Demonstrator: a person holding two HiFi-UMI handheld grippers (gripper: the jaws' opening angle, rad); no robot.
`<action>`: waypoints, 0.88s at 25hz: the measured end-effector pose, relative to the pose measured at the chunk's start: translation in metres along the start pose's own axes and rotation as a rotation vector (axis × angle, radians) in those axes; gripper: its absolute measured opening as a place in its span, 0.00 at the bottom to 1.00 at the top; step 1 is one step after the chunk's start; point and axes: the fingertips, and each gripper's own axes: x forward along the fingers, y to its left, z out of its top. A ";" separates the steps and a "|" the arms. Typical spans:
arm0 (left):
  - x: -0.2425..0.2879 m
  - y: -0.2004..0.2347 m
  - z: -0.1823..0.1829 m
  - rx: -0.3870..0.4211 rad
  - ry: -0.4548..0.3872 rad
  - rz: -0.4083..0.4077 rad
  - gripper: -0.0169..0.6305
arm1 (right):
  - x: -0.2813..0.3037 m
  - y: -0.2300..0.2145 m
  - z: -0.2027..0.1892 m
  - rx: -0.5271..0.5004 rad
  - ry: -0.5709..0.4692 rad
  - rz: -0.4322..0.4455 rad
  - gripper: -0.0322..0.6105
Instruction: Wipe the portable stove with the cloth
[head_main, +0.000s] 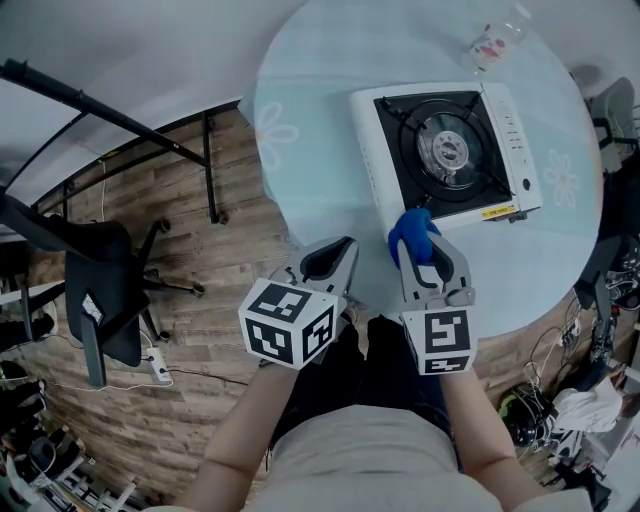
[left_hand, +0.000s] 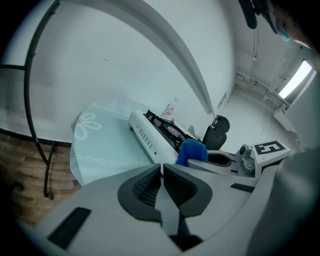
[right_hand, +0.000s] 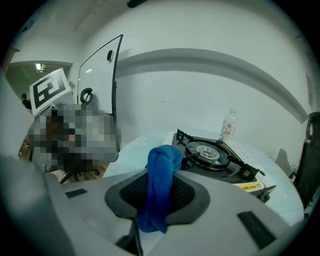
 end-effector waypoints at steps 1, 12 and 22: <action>0.000 0.000 0.000 -0.001 -0.001 0.000 0.08 | 0.001 0.002 0.001 -0.004 0.000 0.006 0.20; -0.010 0.009 0.001 -0.025 -0.026 0.016 0.08 | 0.023 0.016 0.011 -0.056 0.058 0.056 0.21; -0.013 0.011 0.009 -0.042 -0.056 0.006 0.08 | 0.039 0.020 0.014 -0.221 0.199 0.011 0.21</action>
